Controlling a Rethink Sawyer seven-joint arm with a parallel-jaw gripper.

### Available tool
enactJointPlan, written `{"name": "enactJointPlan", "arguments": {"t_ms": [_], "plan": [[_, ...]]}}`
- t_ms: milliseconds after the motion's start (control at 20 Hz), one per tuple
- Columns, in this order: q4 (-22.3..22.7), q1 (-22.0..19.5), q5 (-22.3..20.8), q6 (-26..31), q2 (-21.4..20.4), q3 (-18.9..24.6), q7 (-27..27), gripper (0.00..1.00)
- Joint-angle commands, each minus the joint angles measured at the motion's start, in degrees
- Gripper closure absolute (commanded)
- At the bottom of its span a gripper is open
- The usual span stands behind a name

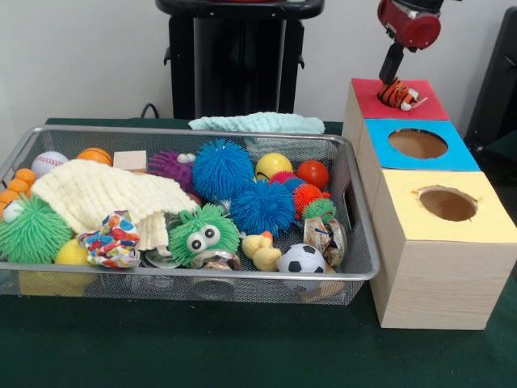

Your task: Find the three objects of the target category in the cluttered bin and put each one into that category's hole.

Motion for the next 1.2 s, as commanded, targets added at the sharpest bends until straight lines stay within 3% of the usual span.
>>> {"name": "enactJointPlan", "arguments": {"t_ms": [50,400,850,1200], "plan": [[1.27,-2.22,3.61,0.72,1.21,7.71,12.94,1.00],[2.57,-4.23,5.20,-4.21,2.72,11.43,11.44,1.00],[1.29,-4.02,6.28,-4.01,2.98,12.37,12.96,1.00],[2.04,-8.57,7.16,-11.88,5.13,17.76,10.29,1.00]]}}
